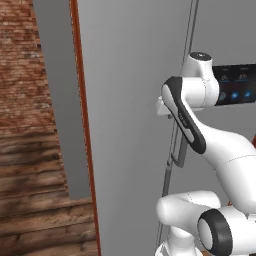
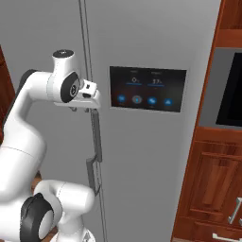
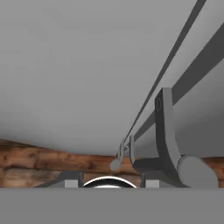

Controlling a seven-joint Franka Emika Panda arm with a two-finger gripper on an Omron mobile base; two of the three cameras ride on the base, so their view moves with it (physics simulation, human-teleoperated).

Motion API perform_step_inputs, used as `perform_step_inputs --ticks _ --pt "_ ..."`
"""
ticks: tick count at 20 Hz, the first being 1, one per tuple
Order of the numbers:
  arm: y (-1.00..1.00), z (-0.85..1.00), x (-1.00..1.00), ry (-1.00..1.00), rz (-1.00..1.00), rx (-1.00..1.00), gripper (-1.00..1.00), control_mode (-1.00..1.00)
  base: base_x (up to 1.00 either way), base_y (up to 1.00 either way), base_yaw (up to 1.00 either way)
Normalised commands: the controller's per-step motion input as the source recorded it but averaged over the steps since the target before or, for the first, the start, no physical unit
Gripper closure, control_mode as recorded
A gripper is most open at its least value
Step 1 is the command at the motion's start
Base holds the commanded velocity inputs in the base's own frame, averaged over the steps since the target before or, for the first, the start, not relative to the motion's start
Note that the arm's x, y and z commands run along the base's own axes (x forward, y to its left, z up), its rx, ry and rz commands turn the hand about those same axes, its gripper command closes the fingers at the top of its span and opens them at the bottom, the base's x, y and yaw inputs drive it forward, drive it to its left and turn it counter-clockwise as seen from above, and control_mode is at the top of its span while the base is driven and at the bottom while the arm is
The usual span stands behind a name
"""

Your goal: Open the fridge, remove the kiwi, cucumber, and chicken drumstick, and place them on any counter.

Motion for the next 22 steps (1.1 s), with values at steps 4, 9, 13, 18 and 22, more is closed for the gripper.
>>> perform_step_inputs --ticks 4,9,13,18,22 --pt "0.00 0.00 -0.03 0.04 0.00 0.00 -1.00 1.00 -0.08 0.00 0.00" --pt "0.00 0.00 0.00 0.00 0.00 0.00 -1.00 1.00 -0.53 -0.05 0.00" --pt "0.00 0.00 0.00 0.00 0.00 0.00 -1.00 1.00 -0.61 -0.01 0.00" --pt "0.00 0.00 0.00 0.00 0.00 0.00 -1.00 1.00 -0.56 0.00 0.00" --pt "0.00 0.00 0.00 0.00 0.00 0.00 -1.00 1.00 -0.37 -0.04 0.00"
